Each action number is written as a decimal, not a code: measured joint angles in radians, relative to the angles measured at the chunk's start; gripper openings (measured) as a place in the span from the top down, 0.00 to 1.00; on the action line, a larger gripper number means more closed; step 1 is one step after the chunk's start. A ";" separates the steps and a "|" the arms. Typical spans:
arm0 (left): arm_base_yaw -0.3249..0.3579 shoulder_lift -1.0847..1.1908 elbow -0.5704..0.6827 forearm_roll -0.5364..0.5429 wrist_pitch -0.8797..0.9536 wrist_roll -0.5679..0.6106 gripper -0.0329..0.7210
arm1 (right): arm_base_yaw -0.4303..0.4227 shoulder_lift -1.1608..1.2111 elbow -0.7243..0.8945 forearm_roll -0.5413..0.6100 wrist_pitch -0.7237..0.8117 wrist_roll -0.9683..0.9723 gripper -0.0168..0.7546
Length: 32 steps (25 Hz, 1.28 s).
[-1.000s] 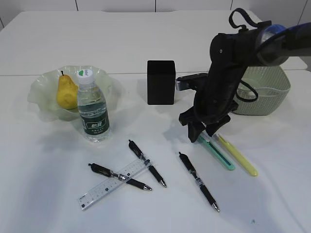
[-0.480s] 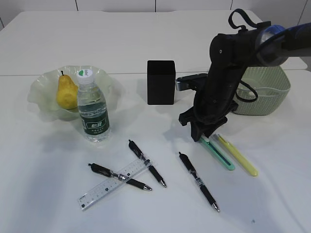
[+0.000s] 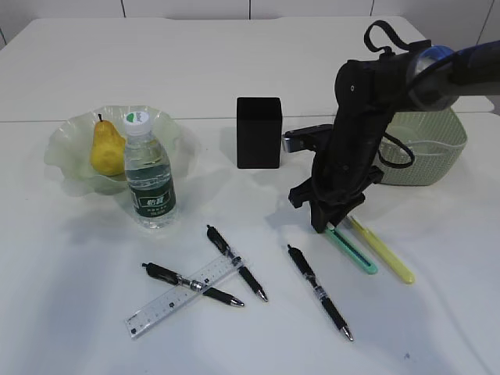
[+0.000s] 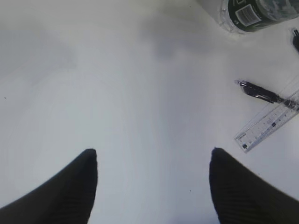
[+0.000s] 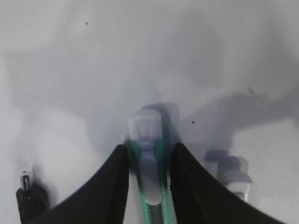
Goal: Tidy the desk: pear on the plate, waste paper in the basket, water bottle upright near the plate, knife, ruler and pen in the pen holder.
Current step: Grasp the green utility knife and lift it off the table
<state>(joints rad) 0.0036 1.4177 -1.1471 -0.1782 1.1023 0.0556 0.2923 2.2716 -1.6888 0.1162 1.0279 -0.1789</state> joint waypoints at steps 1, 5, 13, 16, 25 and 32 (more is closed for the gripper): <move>0.000 0.000 0.000 0.000 0.000 0.000 0.26 | 0.000 0.000 -0.002 0.000 0.002 0.000 0.69; 0.000 0.000 0.000 0.000 -0.002 0.000 0.26 | 0.000 0.000 -0.004 0.000 0.006 0.000 0.79; 0.000 0.000 0.000 0.000 -0.002 0.000 0.26 | 0.000 0.000 -0.014 0.000 0.022 0.000 0.80; 0.000 0.000 0.000 0.000 -0.002 0.000 0.26 | 0.000 0.000 -0.041 0.000 0.041 0.000 0.80; 0.000 0.000 0.000 -0.004 -0.002 0.000 0.26 | 0.000 -0.055 -0.151 0.000 0.058 0.000 0.80; 0.000 0.000 0.000 -0.004 -0.004 0.000 0.26 | 0.000 -0.116 -0.182 0.002 -0.049 0.000 0.80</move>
<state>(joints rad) 0.0036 1.4177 -1.1471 -0.1822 1.0985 0.0556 0.2923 2.1552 -1.8708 0.1181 0.9793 -0.1789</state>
